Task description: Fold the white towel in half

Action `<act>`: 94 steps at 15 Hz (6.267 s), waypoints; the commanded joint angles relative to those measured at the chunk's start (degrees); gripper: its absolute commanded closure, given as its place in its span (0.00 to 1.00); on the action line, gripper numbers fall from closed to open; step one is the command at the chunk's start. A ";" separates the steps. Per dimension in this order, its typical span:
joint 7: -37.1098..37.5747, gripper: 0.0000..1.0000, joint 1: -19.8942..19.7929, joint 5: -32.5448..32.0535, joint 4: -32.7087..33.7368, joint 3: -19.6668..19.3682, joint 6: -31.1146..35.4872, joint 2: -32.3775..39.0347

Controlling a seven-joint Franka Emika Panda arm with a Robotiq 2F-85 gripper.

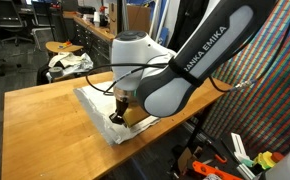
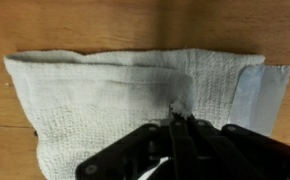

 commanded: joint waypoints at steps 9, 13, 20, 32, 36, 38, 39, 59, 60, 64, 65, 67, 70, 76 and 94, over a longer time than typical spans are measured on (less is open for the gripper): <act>-5.16 0.98 0.93 6.73 -5.57 3.28 1.61 -9.83; -4.38 0.99 0.59 3.67 -7.96 3.05 10.64 -8.66; 1.65 0.98 -0.51 -8.13 -6.87 1.48 13.24 -5.40; 3.97 0.98 -0.54 -16.35 -5.36 -3.22 10.47 -0.01; 2.82 0.98 -0.94 -15.93 -5.40 -4.11 9.18 -0.32; 1.95 0.98 -1.11 -15.39 -5.70 -4.35 8.94 -0.52; 1.85 0.98 -1.14 -15.54 -5.84 -4.49 9.20 -0.63; -7.06 0.95 0.61 -8.94 -12.33 -1.31 12.11 -9.64; -6.71 0.96 0.80 -8.92 -12.20 -1.07 12.18 -9.81; -2.63 0.96 0.72 -14.09 -11.86 -0.38 12.96 -10.90; -1.72 0.95 0.67 -15.56 -11.78 -0.21 12.90 -11.13; 0.51 0.77 0.65 -18.56 -11.65 0.16 12.59 -11.10; 1.01 0.62 0.82 -19.90 -11.70 0.56 12.97 -10.28; -24.60 0.16 2.99 4.33 -13.72 0.60 20.03 -2.49; -45.52 0.00 -66.68 11.39 -11.02 56.23 16.53 6.12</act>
